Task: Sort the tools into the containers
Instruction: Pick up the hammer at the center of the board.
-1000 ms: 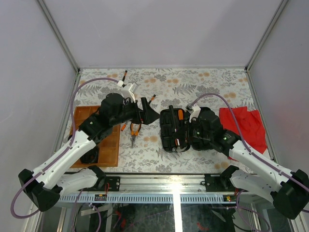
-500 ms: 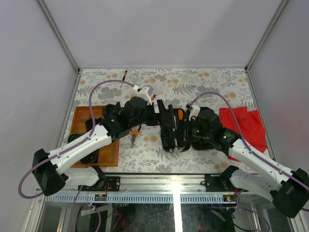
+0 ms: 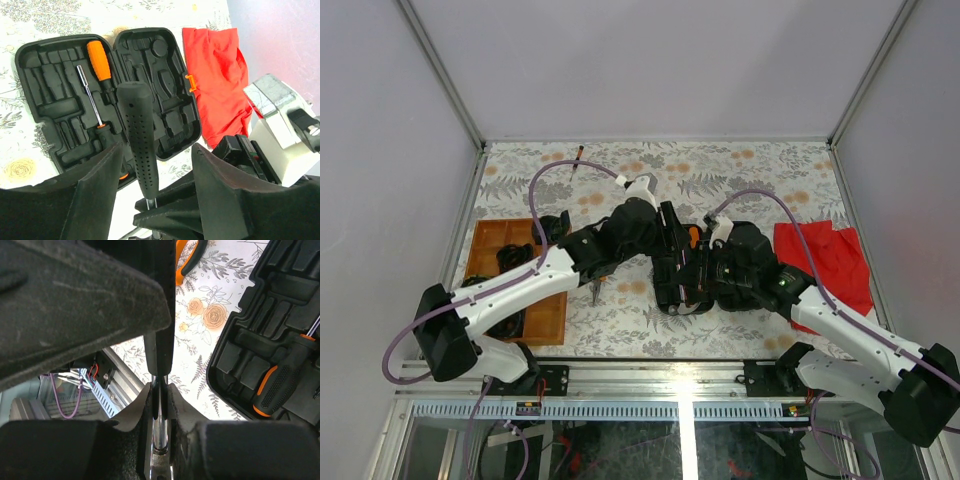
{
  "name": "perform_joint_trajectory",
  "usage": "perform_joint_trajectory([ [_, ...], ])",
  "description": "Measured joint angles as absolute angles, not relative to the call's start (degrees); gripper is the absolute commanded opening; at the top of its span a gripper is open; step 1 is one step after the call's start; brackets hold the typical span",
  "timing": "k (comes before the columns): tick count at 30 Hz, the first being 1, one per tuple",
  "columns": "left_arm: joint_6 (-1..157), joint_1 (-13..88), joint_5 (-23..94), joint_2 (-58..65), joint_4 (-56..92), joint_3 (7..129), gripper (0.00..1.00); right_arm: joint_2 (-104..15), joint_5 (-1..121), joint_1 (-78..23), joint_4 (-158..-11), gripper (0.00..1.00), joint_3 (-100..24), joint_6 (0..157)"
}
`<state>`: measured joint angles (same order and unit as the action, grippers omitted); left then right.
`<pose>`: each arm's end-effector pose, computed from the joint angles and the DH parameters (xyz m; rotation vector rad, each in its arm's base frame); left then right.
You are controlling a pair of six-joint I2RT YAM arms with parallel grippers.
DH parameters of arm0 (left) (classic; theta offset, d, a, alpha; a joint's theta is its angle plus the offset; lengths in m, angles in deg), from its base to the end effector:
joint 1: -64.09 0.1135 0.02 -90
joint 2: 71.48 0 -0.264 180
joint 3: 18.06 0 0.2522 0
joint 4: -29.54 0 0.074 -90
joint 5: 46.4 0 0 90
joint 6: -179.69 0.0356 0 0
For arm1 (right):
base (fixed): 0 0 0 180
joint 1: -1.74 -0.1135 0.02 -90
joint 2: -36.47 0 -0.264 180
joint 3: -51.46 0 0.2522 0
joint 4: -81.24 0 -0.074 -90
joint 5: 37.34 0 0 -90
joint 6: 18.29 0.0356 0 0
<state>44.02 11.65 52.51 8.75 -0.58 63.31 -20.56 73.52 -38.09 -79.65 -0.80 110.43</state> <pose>0.2012 -0.2526 0.3258 0.0290 2.1931 -0.8634 0.1652 0.1543 0.2706 -0.2806 2.1646 1.2018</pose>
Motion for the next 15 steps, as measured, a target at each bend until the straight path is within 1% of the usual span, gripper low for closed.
perform_joint_trajectory([
  [3, 43.7, 11.0, 53.8, 9.3, -0.9, 63.9, 0.44, -20.6, 72.6, -38.1, -79.7, 0.0, -0.8, 110.8],
  [7, 43.0, 10.8, 54.8, 10.1, -1.6, 64.1, 0.35, -20.6, 72.6, -38.1, -79.8, 0.0, -0.8, 111.2],
  [15, 42.8, 10.8, 55.5, 11.0, -2.0, 64.1, 0.29, -20.5, 72.6, -38.1, -81.5, 0.0, -0.8, 111.5],
])
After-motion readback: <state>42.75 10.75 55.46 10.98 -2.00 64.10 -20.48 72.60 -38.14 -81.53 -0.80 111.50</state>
